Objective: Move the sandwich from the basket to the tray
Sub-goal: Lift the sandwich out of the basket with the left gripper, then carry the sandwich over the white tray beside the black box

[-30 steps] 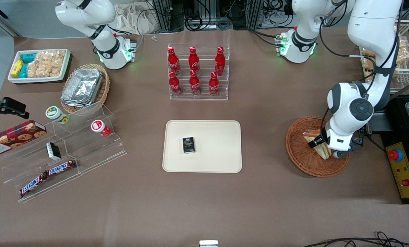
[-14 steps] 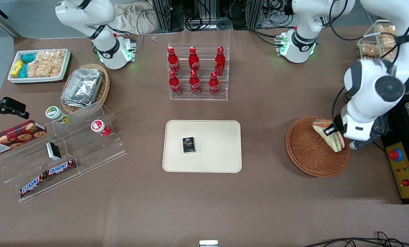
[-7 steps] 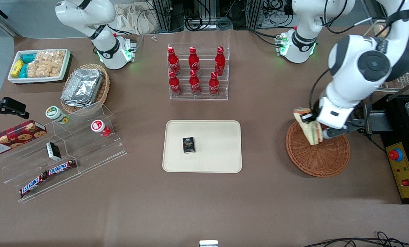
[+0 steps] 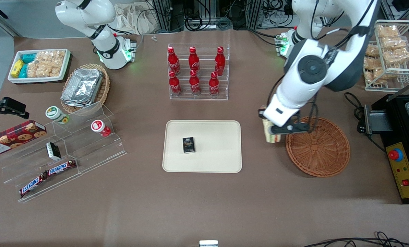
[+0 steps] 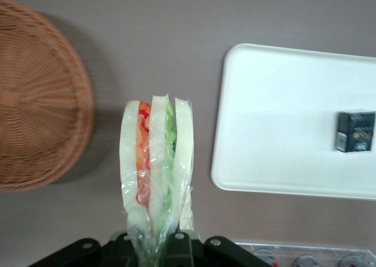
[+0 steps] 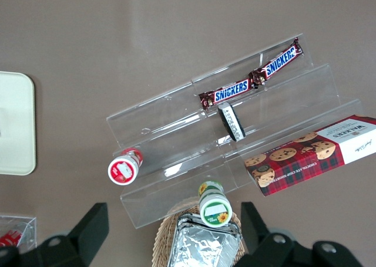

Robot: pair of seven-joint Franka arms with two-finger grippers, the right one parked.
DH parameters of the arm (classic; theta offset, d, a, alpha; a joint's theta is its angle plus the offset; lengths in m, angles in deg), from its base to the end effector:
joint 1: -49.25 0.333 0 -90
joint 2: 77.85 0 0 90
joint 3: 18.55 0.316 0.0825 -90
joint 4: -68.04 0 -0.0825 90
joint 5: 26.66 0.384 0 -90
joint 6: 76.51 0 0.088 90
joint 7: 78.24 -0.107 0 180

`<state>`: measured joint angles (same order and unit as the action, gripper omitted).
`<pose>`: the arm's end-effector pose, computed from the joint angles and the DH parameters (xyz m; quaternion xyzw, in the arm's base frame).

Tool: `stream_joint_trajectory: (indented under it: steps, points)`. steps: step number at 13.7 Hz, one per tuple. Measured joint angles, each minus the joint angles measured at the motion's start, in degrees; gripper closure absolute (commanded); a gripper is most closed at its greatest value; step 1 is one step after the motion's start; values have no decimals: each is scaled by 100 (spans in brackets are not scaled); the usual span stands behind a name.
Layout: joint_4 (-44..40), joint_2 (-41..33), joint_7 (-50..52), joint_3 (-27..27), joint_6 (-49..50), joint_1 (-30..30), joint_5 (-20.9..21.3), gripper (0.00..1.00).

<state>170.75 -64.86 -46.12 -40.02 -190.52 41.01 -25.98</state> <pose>0.5425 -0.2933 0.4297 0.9991 0.0226 -0.0243 0.0272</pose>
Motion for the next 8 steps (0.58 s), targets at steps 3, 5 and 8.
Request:
stream_joint_trajectory:
  steps: [3, 5, 8]
  points:
    - [-379, 606, -35, -150, -142, -108, 4, 83]
    - [-509, 944, -63, -159, -454, -268, 33, 79]
    - [-551, 1359, -27, -161, -842, -530, 294, 79]
